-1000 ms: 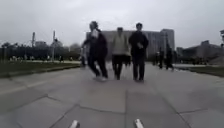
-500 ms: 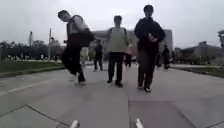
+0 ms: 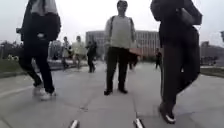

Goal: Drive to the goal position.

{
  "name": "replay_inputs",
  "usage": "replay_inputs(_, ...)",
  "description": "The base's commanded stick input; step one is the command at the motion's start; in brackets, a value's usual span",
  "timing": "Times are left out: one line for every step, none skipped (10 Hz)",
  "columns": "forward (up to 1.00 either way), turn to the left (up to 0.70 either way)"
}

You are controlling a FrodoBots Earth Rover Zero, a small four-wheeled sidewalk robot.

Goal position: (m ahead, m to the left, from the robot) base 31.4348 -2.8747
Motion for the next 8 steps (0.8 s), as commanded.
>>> replay_inputs(0.05, -0.11)
replay_inputs(0.05, -0.11)
replay_inputs(0.04, -0.11)
replay_inputs(0.04, -0.11)
replay_inputs(0.04, -0.11)
replay_inputs(0.01, -0.11)
replay_inputs(0.0, -0.11)
replay_inputs(0.0, -0.11)
